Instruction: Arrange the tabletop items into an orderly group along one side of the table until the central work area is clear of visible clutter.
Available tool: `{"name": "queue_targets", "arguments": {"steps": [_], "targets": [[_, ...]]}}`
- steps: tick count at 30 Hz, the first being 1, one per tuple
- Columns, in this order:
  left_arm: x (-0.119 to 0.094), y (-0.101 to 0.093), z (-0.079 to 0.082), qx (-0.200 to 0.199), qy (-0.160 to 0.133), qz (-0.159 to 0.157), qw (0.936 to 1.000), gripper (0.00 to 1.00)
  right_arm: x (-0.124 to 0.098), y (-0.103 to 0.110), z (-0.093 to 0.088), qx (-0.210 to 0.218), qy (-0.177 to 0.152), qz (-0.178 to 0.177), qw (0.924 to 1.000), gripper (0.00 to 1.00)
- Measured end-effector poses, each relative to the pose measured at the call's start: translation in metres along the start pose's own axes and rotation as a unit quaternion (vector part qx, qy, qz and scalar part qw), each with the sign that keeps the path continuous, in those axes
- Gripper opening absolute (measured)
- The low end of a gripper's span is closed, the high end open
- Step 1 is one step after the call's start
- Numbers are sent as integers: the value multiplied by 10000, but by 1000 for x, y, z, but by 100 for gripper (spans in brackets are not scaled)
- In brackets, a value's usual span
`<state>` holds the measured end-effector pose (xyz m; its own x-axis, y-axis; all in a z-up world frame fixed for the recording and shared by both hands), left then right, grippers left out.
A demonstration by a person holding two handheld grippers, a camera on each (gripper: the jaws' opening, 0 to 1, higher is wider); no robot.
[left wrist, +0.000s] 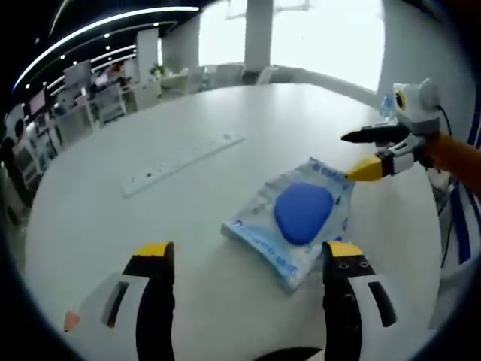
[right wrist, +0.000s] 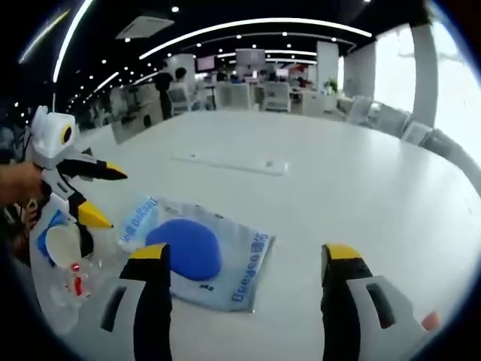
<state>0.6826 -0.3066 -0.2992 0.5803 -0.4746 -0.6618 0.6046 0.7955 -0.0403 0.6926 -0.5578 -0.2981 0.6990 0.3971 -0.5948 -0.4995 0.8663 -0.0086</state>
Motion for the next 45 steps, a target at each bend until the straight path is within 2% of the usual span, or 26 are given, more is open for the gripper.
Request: {"name": "queue_targets", "arguments": {"steps": [7,11,18,34,45], "targets": [[-23,-7,2,80,-300,-226,9993,79,-14,14,8,-89,-254,383,9989,81],[-38,-8,-4,148,-343,-282,9989,79,-24,26,12,-402,-339,583,9969,82],[-60,-9,-9,85,-486,-346,9982,79,-38,49,16,-694,-404,909,9926,82],[-110,-31,-27,117,-792,-532,9954,78,-71,112,20,-1429,-526,1517,9766,81],[-148,-47,-50,55,-936,-500,9943,76,-96,152,16,-1720,-639,1823,9660,80]]}}
Point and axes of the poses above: the point that each gripper's makers call its tool centre point, and the gripper's own axes: x roughly forward along the fingers, y roughly to its left, z roughly out of its top, the point moved 6 cm from there along -x, roughly backward along the fingers, and after that the axes turned 4 degrees about y, right-handed, at the moved point
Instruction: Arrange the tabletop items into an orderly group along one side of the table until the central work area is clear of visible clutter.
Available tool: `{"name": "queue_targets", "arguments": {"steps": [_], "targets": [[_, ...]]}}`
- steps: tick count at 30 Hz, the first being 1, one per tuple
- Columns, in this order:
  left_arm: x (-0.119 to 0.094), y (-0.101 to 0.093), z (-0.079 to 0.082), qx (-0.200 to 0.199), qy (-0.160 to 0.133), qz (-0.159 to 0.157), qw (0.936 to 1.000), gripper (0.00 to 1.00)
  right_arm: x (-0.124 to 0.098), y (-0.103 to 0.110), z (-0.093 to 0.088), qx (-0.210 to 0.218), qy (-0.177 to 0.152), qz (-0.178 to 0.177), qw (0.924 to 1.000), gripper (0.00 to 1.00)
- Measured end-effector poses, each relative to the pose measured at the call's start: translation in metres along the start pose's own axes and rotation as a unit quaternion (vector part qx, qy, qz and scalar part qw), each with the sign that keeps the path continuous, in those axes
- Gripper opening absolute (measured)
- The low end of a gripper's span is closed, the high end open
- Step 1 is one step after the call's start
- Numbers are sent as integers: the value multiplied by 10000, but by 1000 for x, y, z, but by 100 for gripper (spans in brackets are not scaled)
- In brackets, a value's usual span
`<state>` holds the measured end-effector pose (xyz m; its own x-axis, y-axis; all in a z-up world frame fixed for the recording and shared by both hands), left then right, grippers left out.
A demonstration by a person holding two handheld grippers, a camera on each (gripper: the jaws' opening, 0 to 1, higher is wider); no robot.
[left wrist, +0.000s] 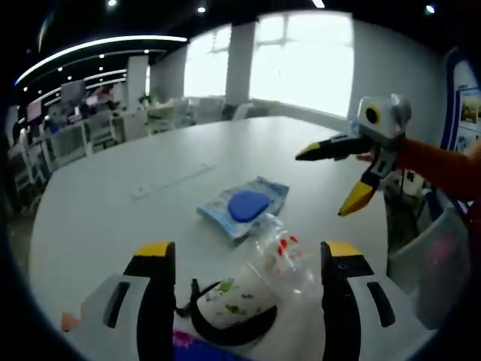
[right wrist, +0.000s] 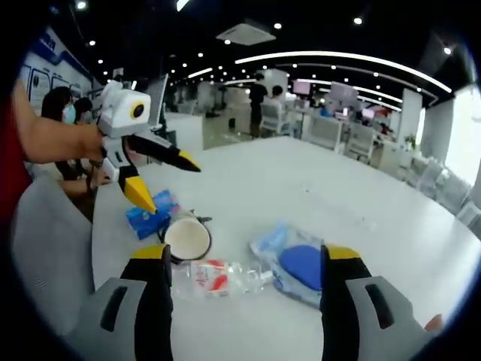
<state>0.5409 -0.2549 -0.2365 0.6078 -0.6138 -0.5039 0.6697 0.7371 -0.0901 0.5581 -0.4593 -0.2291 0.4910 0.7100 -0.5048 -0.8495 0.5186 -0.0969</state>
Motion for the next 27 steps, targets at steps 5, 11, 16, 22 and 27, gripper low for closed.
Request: {"name": "queue_targets", "arguments": {"steps": [5,11,16,22,27], "targets": [[-17,-9,-10,50,20,-14,10000,75,-3,19,2,-146,38,155,9998,80],[-37,-13,-20,49,-14,47,10000,75,-2,46,6,-299,18,360,9989,79],[-54,-10,-32,-25,-4,154,9999,74,2,68,6,-417,78,573,9975,79],[-73,-5,-46,-100,23,268,9996,73,10,98,9,-579,100,865,9945,77],[-83,1,-59,-111,109,341,9993,73,21,122,9,-755,199,1120,9906,76]]}}
Point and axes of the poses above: the point that each gripper's makers call its tool centre point, and the gripper's own axes: x roughly forward along the fingers, y roughly to its left, z roughly out of its top, the point moved 6 cm from there along -x, roughly backward along the fingers, and after that the axes turned 4 degrees about y, right-handed, at the moved point
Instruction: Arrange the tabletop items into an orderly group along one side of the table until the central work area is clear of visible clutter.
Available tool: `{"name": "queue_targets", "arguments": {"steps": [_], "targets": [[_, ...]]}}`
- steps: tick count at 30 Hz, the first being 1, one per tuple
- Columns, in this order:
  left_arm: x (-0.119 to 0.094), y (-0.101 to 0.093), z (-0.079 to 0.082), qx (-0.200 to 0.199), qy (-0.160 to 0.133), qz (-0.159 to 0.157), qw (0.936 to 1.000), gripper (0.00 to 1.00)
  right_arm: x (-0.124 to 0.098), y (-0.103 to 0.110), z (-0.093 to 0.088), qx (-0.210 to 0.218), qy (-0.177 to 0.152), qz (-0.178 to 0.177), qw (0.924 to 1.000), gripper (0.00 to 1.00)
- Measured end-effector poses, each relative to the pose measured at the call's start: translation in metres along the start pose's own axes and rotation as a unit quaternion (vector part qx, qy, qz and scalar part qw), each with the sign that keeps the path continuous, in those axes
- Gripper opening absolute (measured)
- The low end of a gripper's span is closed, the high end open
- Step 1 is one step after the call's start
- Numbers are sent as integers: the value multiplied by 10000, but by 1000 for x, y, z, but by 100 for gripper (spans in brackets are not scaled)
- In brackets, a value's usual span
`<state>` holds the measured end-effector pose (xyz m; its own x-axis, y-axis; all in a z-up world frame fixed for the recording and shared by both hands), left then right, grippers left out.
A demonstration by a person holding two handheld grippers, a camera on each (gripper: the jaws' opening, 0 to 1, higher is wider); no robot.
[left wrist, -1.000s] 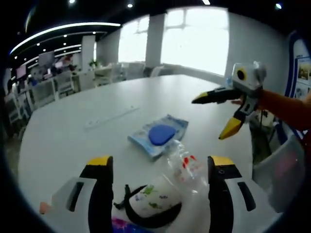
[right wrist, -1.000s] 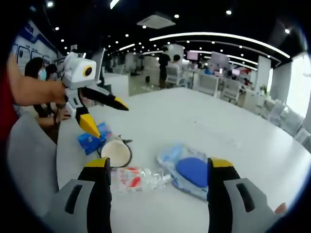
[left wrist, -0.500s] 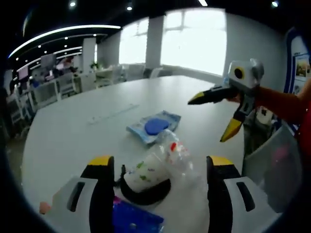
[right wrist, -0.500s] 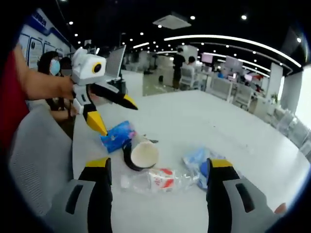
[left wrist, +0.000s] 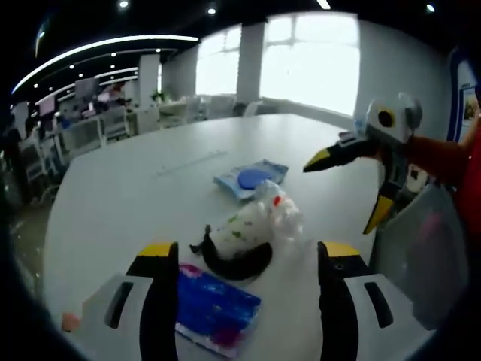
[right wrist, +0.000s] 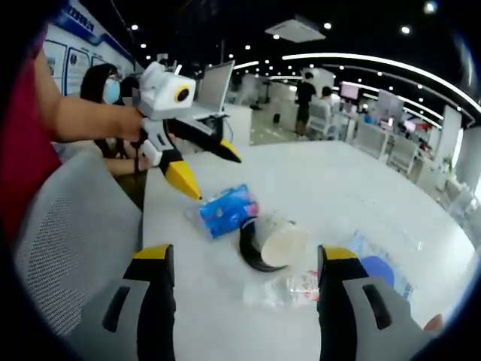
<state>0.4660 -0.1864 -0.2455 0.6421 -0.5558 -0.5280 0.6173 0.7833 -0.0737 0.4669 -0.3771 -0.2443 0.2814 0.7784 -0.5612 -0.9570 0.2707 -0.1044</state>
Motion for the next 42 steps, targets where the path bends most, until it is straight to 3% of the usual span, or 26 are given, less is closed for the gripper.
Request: {"name": "queue_targets", "arguments": {"steps": [6,14,24,42], "targets": [[-8,10,-17,10,152,83,9998,72,21,21,3,-287,149,350,9989,76],[-11,30,-36,-18,271,128,9995,69,46,35,5,-658,346,651,9951,72],[-5,58,-48,5,434,160,9989,67,74,47,8,-866,436,921,9910,67],[20,109,-62,219,897,25,9957,52,82,51,7,-746,490,1019,9908,64]]}}
Point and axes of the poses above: the point that each gripper's makers call its tool centre point, and the gripper's own axes: x roughly forward along the fingers, y roughly to its left, z roughly out of its top, the point moved 6 cm from there along -x, roughly backward along the fingers, and after that the axes turned 4 degrees about y, right-handed, at the moved point
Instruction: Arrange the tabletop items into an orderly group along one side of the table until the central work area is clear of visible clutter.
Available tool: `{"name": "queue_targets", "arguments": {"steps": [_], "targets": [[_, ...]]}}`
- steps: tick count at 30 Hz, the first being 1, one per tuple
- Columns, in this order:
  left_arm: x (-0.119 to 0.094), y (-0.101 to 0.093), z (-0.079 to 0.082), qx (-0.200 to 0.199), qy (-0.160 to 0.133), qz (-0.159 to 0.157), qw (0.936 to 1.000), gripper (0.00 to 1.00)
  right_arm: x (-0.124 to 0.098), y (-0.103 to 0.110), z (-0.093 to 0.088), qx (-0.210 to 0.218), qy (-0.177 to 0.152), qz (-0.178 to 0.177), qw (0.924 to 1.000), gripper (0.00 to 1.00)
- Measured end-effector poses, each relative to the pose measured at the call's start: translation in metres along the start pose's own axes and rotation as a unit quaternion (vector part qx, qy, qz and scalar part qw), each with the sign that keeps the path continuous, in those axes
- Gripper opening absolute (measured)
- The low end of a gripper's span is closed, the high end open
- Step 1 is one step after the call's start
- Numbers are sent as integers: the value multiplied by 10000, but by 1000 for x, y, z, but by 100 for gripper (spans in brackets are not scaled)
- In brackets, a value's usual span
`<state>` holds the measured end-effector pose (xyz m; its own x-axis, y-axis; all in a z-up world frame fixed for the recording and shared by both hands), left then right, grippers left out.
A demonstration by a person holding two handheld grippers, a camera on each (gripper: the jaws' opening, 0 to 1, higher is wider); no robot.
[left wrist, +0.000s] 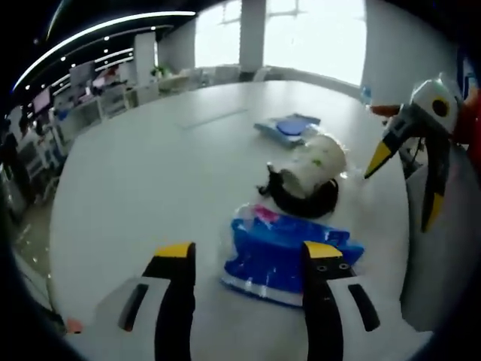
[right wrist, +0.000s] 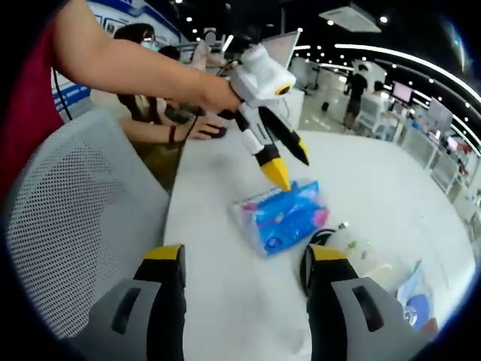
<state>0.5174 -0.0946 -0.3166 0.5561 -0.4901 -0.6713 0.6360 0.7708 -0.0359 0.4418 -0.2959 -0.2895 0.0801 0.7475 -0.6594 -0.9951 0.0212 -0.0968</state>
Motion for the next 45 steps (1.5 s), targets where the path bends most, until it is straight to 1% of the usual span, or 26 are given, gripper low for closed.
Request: {"name": "queue_targets", "arguments": {"steps": [3,4,5,14,17,19,24,31,35,41,45], "targets": [[1,3,-1,55,36,-99,9999,48,1,1,1,24,-10,1,10000,64],[0,-2,1,74,65,-116,9999,47,1,1,1,36,-18,2,10000,64],[1,-2,0,91,74,-124,9999,46,1,1,1,38,-19,3,10000,64],[18,2,-6,318,280,-257,9988,43,1,-1,1,126,-4,-21,9999,63],[21,0,-2,382,293,-299,9984,38,1,-2,0,148,-5,-45,9999,62],[23,0,-2,389,290,-329,9983,33,1,-3,0,153,-11,-64,9999,62],[24,-2,-2,387,281,-369,9982,26,0,-3,0,174,-4,-97,9998,62],[22,-4,-4,315,285,-374,9984,19,-1,-3,0,181,-1,-108,9998,62],[19,-4,-7,246,278,-325,9988,15,-1,-2,1,177,-5,-110,9998,62],[12,-10,-14,153,256,-281,9992,10,0,0,1,164,2,-101,9998,62],[8,-14,-21,55,223,-189,9996,8,3,2,2,167,6,-97,9998,61]]}}
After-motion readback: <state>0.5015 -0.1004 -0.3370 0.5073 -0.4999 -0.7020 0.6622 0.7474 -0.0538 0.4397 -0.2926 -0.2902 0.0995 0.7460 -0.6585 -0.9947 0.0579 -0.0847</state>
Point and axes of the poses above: the point that each gripper's makers call its tool centre point, and the gripper's own axes: x roughly forward along the fingers, y roughly to its left, z roughly out of its top, the point moved 6 cm from there along -x, roughly backward along the fingers, and after that the axes turned 4 degrees about y, right-handed, at the moved point
